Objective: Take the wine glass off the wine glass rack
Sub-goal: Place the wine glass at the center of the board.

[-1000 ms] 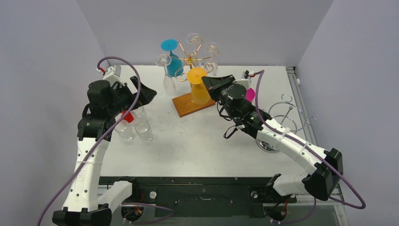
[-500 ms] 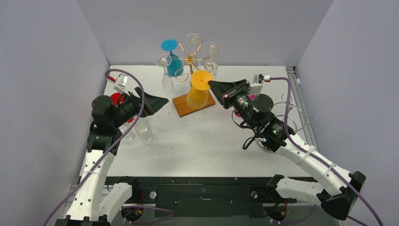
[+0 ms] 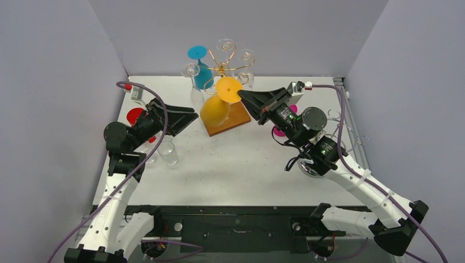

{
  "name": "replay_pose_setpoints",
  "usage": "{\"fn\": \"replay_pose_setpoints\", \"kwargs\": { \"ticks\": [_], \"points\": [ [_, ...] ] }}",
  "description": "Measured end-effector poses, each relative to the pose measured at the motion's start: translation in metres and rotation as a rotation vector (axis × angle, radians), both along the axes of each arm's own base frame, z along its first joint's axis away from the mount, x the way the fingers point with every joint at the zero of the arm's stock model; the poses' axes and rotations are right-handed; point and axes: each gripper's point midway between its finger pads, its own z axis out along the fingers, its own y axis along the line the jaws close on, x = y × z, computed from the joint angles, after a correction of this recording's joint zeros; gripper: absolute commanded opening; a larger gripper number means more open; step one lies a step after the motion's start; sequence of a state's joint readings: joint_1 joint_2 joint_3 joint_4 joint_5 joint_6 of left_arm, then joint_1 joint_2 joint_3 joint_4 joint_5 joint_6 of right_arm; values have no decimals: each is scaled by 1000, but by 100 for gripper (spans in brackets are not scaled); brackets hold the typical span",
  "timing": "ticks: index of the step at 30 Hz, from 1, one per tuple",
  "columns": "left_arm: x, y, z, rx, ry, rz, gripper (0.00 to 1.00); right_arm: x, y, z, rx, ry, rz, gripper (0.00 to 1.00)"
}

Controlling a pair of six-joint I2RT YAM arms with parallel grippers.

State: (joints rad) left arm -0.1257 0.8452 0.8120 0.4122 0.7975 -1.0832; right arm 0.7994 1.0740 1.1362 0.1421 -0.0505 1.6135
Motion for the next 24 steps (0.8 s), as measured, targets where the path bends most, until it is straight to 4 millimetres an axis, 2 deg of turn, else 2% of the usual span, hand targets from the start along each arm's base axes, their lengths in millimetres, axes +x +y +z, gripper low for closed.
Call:
{"fn": "replay_pose_setpoints", "kwargs": {
  "ticks": [3,12,24],
  "points": [
    [0,0,5,-14,-20,-5,94,-3,-3,11,19,-14,3,0],
    [1,-8,14,-58,-40,-60,90,-14,-11,36,80,-50,15,0],
    [-19,-22,39,-160,-87,-206,80,-25,-11,62,189,-84,83,0]
  ]
}}
